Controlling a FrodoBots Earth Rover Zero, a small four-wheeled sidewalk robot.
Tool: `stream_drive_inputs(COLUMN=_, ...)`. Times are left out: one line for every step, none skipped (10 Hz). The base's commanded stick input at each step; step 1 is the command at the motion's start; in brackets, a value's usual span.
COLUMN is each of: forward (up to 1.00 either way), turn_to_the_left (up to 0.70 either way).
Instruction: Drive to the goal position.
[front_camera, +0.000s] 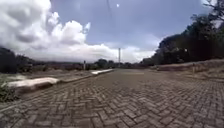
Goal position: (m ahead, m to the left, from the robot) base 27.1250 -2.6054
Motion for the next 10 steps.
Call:
stream_drive_inputs(forward=1.0, turn_to_the_left=0.0)
stream_drive_inputs(forward=1.0, turn_to_the_left=0.0)
stream_drive_inputs(forward=1.0, turn_to_the_left=0.0)
stream_drive_inputs(forward=1.0, turn_to_the_left=0.0)
stream_drive_inputs(forward=1.0, turn_to_the_left=0.0)
stream_drive_inputs(forward=1.0, turn_to_the_left=-0.09)
stream_drive_inputs(forward=1.0, turn_to_the_left=-0.18)
stream_drive_inputs(forward=1.0, turn_to_the_left=0.0)
stream_drive_inputs(forward=1.0, turn_to_the_left=0.0)
stream_drive_inputs(forward=1.0, turn_to_the_left=0.0)
